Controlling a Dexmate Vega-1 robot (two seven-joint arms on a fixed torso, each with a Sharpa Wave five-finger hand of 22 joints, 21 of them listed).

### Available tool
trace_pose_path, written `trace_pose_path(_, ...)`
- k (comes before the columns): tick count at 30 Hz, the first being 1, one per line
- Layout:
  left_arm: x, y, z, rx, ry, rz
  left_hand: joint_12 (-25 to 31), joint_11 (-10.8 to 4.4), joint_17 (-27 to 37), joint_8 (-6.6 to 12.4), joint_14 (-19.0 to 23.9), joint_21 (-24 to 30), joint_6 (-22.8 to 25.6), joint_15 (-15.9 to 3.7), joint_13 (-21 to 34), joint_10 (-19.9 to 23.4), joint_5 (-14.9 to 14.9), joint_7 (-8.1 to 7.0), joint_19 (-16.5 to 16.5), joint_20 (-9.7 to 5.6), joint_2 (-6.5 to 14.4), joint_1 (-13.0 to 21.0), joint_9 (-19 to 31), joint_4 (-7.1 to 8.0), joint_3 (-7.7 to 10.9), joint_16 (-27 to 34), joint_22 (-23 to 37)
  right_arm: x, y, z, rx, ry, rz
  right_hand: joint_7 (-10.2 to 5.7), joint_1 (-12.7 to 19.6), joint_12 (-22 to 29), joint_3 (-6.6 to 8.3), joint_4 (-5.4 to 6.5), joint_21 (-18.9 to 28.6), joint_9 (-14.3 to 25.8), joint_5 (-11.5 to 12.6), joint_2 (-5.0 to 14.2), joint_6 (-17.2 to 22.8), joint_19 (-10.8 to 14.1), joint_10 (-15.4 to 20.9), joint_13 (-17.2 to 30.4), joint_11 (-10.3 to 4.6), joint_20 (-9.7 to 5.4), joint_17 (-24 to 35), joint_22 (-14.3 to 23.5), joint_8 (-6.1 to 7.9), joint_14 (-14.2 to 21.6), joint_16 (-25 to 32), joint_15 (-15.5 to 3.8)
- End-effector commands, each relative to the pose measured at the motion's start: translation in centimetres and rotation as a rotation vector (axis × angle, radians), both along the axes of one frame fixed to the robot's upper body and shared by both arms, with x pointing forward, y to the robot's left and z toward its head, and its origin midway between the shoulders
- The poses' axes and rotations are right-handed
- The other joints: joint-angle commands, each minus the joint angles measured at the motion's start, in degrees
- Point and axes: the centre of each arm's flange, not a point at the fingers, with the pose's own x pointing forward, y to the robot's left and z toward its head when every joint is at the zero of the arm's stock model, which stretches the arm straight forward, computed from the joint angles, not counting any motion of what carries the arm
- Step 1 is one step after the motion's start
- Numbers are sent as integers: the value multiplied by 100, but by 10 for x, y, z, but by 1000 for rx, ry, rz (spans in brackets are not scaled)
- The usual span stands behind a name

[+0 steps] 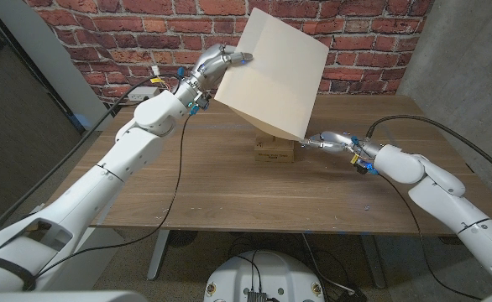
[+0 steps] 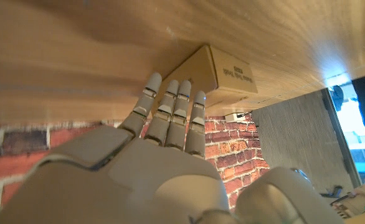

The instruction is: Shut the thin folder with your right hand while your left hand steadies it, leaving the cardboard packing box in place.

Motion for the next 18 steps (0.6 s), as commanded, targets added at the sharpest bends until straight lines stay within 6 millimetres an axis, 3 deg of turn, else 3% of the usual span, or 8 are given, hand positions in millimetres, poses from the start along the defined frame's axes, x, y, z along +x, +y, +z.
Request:
trace_pose_path(1,2,-2,1,20,-40,-41,-20,-274,10,13,-281,38,6,-351,20,-94,27,-58,7,-57,5,-25,9,-9,56,0,20,5,1,8,539,403,545,164,26,-29,-132,19,-54,13,54,21,-266,91,-66,-15,76,28,-67,4,-126,-243,-117,156)
trace_pose_path(2,3,0,0,14,-39,-43,-22,-282,10,13,-286,40,1,-347,23,-99,25,-58,0,-63,5,-28,13,-8,61,0,21,6,-1,9,558,404,559,214,41,-30,-150,13,-86,14,60,20,-396,75,-61,-19,75,40,-83,2,-171,-304,-146,150)
trace_pose_path(3,3,1,0,11,-38,-44,-24,-290,11,17,-279,41,-1,-343,25,-100,23,-65,-3,-67,5,-31,19,-7,65,4,22,6,-3,9,569,400,570,263,175,-198,-168,-43,-182,16,81,44,-572,46,-486,-40,173,56,-132,-1,-195,-436,-206,165)
trace_pose_path(5,4,3,-1,3,-40,-42,-26,-291,11,14,-272,43,3,-343,30,-105,21,-67,-13,-66,4,-33,13,-7,73,9,23,5,-7,11,596,390,596,276,323,-271,-168,-103,-265,18,93,85,-780,26,-704,-43,205,65,-167,0,-221,-596,-256,184)
trace_pose_path(8,5,5,-1,-2,-40,-39,-28,-296,11,15,-270,45,8,-349,32,-100,18,-72,-26,-78,1,-40,10,-6,83,12,25,7,-13,12,636,391,638,383,656,-346,-81,-234,-371,26,82,225,-1129,26,-1002,-37,244,6,-204,3,-245,-800,-295,219)
trace_pose_path(14,8,6,-4,-2,-38,-51,-36,-314,11,16,-268,57,5,-350,38,-101,9,-78,-42,-80,-8,-52,12,-8,106,15,29,11,-17,16,698,412,725,516,956,-385,-28,-365,-489,42,43,296,-1458,10,-1306,-16,355,-100,-229,2,-246,-1062,-328,315)
trace_pose_path(18,10,7,-6,-12,-37,-61,-36,-313,11,15,-273,64,8,-340,44,-97,4,-73,-48,-76,-10,-57,8,-8,119,15,31,11,-17,18,720,426,751,522,1016,-389,-27,-391,-561,46,28,307,-1527,-86,-1394,-10,358,-40,-233,2,-234,-1110,-320,323)
